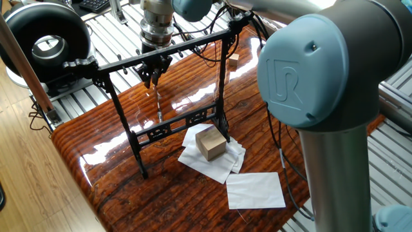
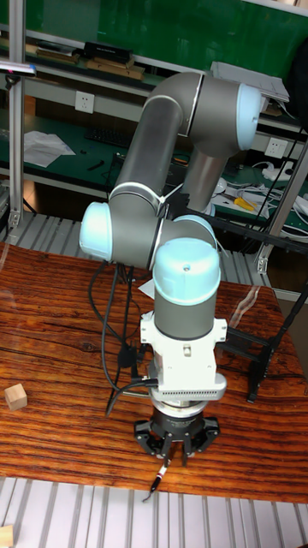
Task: Place the brush on the pen rack
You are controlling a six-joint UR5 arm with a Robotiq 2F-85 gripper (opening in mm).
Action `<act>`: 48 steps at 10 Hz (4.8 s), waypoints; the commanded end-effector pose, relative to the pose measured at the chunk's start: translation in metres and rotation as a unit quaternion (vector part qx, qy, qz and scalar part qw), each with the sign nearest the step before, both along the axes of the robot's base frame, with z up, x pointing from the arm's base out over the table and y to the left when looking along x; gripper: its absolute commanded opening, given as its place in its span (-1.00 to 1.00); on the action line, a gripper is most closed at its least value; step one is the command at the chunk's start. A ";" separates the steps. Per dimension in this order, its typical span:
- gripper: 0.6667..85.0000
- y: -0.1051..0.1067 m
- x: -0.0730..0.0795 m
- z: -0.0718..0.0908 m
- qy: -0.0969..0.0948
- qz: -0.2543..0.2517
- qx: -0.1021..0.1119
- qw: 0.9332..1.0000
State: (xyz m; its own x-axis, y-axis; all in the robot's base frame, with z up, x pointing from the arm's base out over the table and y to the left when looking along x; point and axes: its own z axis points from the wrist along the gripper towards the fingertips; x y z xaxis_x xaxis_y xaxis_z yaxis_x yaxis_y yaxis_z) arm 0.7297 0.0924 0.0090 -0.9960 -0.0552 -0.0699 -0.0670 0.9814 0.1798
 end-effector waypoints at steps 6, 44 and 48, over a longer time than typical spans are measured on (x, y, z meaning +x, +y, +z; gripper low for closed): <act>-0.26 -0.024 -0.011 0.003 0.015 0.030 -0.043 0.999; -0.40 -0.020 -0.021 -0.002 0.030 -0.062 -0.020 0.997; -0.42 -0.019 -0.018 -0.007 0.018 -0.057 -0.015 0.998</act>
